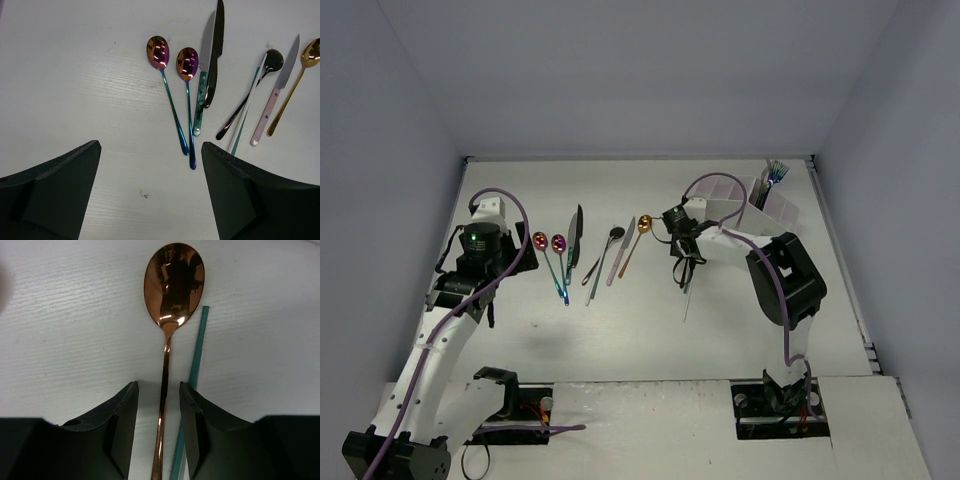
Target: Sort the eating utensils into containers
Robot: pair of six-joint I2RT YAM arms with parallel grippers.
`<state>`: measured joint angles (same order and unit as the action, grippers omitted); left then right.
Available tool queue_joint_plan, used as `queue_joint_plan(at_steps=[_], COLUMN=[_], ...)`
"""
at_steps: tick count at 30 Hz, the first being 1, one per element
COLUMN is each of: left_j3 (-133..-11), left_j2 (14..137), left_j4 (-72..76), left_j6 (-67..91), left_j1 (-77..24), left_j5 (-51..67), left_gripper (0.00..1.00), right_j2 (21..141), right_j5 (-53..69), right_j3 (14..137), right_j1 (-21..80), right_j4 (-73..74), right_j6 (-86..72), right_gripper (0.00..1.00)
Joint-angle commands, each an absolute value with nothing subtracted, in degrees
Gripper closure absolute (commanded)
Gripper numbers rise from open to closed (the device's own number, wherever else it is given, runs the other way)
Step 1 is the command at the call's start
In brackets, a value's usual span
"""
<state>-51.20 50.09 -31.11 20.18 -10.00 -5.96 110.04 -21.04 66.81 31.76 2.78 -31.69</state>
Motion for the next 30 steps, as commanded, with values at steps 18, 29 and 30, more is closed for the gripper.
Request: queue_joint_plan(at_steps=[18, 29, 30], left_j3=[-51.77, -51.68, -51.73], left_j2=[50.30, 50.36, 50.36], left_j4=[-29.62, -29.62, -29.62], left_j6=[19.95, 19.95, 19.95], left_j1=[-9.67, -9.67, -9.62], left_j5=[-5.68, -5.80, -5.80], left_gripper=[0.21, 0.21, 0.21], right_j2=[115.64, 110.41, 108.58], right_j5=[-19.07, -14.85, -15.24], right_j3=[71.37, 81.11, 82.41], right_j1=[28.74, 30.76, 30.76], right_j4=[3.60, 2.90, 2.90], right_j6=[-29.59, -23.74, -22.54], right_gripper=[0.88, 1.00, 1.00])
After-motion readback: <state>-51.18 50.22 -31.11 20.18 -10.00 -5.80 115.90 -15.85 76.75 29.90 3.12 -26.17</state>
